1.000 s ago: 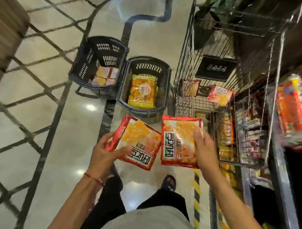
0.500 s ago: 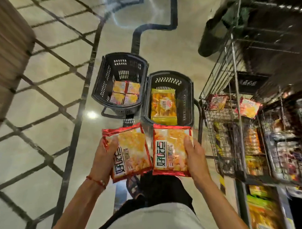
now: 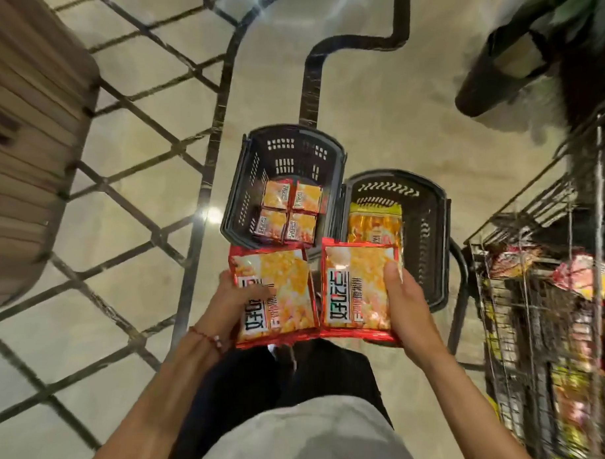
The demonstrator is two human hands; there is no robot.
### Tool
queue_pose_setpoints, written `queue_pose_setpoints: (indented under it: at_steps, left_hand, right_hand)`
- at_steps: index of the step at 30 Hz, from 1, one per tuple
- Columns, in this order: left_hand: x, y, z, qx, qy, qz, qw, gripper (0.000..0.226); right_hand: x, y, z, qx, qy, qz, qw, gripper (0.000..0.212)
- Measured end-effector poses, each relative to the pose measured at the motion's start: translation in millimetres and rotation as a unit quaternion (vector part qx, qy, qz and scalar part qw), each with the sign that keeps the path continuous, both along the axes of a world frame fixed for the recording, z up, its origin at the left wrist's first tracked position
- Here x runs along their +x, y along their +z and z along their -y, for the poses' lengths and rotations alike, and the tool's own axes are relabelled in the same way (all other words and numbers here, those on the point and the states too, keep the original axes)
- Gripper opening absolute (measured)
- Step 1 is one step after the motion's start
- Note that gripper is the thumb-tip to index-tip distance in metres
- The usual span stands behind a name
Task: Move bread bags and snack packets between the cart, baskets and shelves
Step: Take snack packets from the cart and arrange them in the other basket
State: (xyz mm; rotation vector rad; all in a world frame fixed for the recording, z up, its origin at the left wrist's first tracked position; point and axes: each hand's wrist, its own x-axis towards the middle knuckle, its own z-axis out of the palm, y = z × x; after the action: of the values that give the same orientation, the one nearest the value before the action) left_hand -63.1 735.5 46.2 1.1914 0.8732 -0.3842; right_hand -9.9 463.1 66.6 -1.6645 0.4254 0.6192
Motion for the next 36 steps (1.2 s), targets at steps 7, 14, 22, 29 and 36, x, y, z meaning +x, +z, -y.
queue_pose_setpoints:
  at_steps: [7,14,22,29,36]
  left_hand:
    - [96.5,-27.7,-58.1,0.087,0.015,-0.007,0.996,0.052]
    - [200.9,-103.5,-116.4,0.149,-0.055,-0.002,0.987,0.045]
    - [286.8,-235.3,-144.1,0.107,-0.105,-0.054,0.987,0.038]
    - [332.3,-359.9,-128.7,0.118,-0.113,-0.100,0.981,0.048]
    - [360.4,-457.7,-114.9,0.204,-0.096,-0.069,0.972,0.036]
  right_hand:
    - [95.3,-23.9,-52.8,0.012,0.013,-0.037,0.999,0.028]
    - [174.6,-92.6,-124.5,-0.015,-0.044,-0.058,0.997,0.032]
    - [230.2,-232.8,-168.2,-0.083,-0.124,-0.068,0.986,0.035]
    - [275.7,-367.2,-172.3,-0.137,-0.051,-0.083,0.986,0.033]
    - [319.0,-460.2,-200.8,-0.228,0.005,-0.045,0.973,0.049]
